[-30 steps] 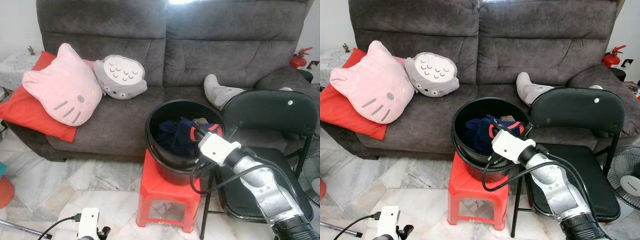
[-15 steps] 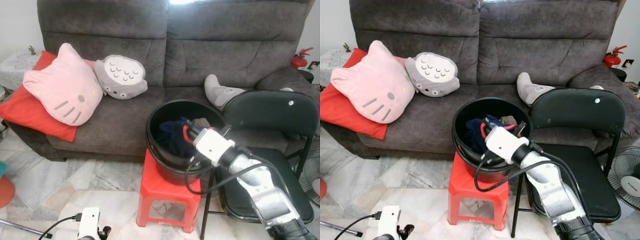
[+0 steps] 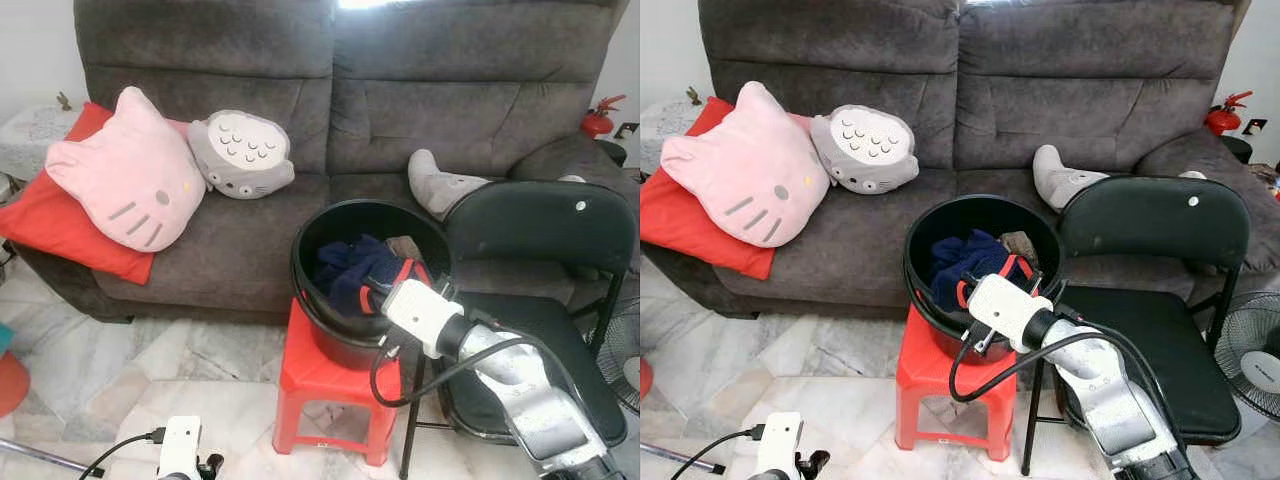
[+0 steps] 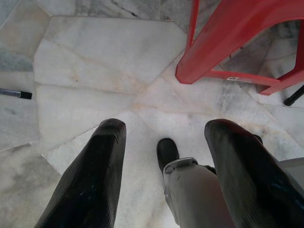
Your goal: Hang hanger
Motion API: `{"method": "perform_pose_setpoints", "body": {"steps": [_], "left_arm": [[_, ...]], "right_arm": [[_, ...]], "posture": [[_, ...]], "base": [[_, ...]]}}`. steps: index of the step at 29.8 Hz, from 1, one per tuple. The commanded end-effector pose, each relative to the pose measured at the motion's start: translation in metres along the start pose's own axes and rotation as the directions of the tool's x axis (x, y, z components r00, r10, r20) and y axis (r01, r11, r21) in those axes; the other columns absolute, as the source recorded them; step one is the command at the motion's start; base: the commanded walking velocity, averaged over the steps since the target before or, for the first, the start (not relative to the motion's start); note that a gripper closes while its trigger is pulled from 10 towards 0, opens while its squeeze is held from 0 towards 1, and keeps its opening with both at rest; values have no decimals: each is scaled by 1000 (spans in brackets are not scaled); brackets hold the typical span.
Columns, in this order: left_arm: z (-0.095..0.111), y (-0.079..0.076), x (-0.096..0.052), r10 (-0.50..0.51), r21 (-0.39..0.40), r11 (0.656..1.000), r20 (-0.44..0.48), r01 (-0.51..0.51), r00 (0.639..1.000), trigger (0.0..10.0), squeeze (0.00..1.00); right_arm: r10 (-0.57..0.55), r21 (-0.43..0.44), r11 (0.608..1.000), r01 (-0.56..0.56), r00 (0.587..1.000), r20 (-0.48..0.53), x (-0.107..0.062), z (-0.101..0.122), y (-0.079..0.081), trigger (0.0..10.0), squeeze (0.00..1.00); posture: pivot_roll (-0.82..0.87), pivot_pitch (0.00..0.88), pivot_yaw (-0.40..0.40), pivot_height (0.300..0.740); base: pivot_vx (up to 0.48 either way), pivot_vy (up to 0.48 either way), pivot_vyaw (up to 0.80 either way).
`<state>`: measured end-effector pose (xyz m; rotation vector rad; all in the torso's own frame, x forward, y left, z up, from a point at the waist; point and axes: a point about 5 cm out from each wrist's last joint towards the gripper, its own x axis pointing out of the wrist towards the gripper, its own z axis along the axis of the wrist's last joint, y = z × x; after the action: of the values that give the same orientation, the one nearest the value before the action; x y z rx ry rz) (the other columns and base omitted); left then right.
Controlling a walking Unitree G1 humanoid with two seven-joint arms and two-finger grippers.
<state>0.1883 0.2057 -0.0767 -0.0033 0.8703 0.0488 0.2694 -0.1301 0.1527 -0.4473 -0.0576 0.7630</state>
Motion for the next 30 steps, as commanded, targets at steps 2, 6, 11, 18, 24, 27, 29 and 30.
{"method": "perform_pose_setpoints", "body": {"steps": [2, 6, 11, 18, 24, 27, 29, 30], "left_arm": [[-8, 2, -2, 8, 13, 1000, -35, -8, 999, 10000, 0], [-9, 1, -2, 6, 17, 1000, -39, -5, 999, 10000, 0], [-9, -4, -1, -3, 22, 1000, -39, 4, 999, 10000, 0], [-7, -8, 0, -12, 42, 999, -42, 14, 999, 10000, 0], [-8, -7, 0, -8, 47, 999, -49, 11, 999, 10000, 0], [-8, -5, 0, -4, 47, 999, -51, 6, 999, 10000, 0], [-8, -5, 0, -2, 48, 999, -52, 5, 999, 10000, 0], [-8, -5, 0, -2, 47, 999, -53, 4, 999, 10000, 0]], "right_arm": [[-5, 61, 998, 1, 998, 70, -7, 18, 0, 10000, 0], [93, 137, 985, -105, 991, 95, -18, 27, 18, 10000, 0], [72, 165, 983, -75, 997, 28, -24, 14, 14, 10000, 0], [-57, 232, 969, 82, 992, -114, -26, -12, 1, 10000, 0], [-58, 259, 961, 101, 984, -167, -28, -26, 5, 10000, 0], [45, 281, 960, 0, 987, -153, -30, -25, 16, 10000, 0], [82, 261, 965, -32, 980, -181, -32, -28, 19, 10000, 0], [92, 263, 964, -38, 976, -199, -34, -31, 19, 10000, 0]], "posture": [[-58, 0, -3, 740], [-58, 0, -3, 740], [-70, 0, -4, 740], [-67, 0, -6, 740], [-65, 0, -6, 740], [-65, 0, -5, 740], [-64, 0, -6, 740], [-65, 0, -6, 740]], "base": [[0, 0, 0], [0, 0, 0], [0, 0, 0], [0, 0, 0], [0, 0, 0], [0, 0, 0], [0, 0, 0], [0, 0, 0]]}}
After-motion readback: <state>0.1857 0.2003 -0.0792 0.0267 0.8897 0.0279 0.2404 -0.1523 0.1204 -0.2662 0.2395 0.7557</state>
